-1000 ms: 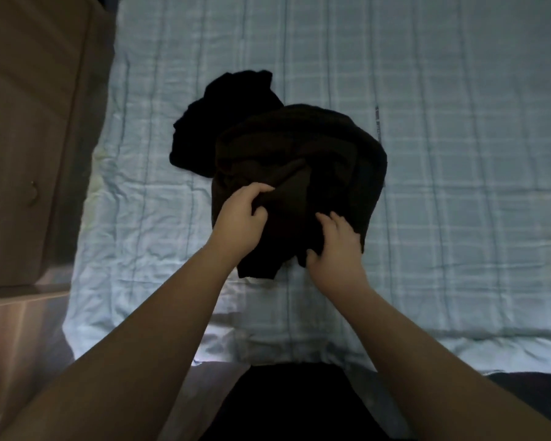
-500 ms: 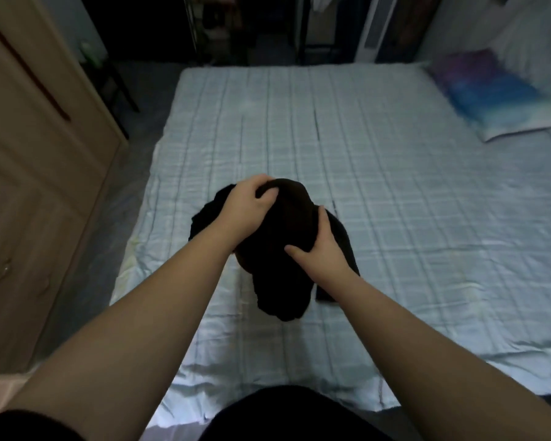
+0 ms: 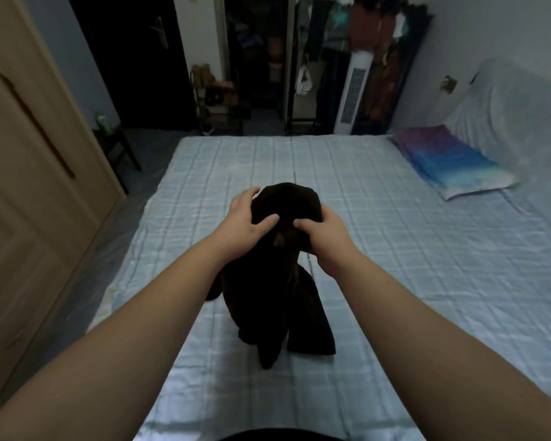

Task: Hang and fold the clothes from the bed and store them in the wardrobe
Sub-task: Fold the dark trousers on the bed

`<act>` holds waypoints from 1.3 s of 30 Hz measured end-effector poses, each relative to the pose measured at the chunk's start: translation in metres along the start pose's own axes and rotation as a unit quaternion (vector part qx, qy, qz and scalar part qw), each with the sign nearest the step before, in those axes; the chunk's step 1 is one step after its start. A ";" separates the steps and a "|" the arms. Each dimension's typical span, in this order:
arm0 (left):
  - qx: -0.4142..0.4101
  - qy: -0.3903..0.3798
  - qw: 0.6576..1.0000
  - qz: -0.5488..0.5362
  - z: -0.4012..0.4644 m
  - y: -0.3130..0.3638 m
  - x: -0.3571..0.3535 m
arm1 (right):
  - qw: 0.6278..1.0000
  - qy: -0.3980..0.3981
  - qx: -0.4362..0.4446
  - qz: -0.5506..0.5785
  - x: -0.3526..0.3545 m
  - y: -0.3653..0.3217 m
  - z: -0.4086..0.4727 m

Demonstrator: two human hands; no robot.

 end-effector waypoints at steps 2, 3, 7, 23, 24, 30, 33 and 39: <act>-0.011 -0.023 1.000 -0.011 -0.003 0.008 -0.022 | 0.999 0.004 -0.013 0.051 0.024 -0.003 0.009; -0.018 -0.031 0.999 -0.012 -0.004 0.015 -0.034 | 0.997 0.002 -0.016 0.076 0.037 -0.007 0.013; -0.013 0.008 0.998 0.060 -0.007 0.051 -0.089 | 0.985 -0.019 -0.031 0.169 0.092 -0.022 0.030; 0.109 0.104 0.982 0.113 0.046 0.104 -0.147 | 0.962 -0.104 -0.060 0.244 0.225 -0.040 0.062; 0.095 0.108 0.982 0.125 0.050 0.108 -0.139 | 0.967 -0.123 -0.075 0.210 0.232 -0.039 0.059; 0.058 0.157 0.981 0.101 0.069 0.128 -0.093 | 0.970 -0.005 -0.017 -0.241 0.271 -0.043 0.061; 0.052 0.154 0.985 0.052 0.076 0.147 -0.081 | 0.947 -0.068 0.079 -0.305 0.254 -0.049 0.058; -0.005 0.129 0.989 0.066 0.087 0.173 -0.063 | 0.952 -0.136 0.057 -0.269 0.201 -0.055 0.052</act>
Point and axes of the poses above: each hand's wrist, its own z-axis towards the middle knuckle, its own x-axis out of the back of the hand, y = z × x, the point moved 3 cm from there along z, towards the middle knuckle, and after that the axes turned 1 degree about -x, right-handed, at the moved point
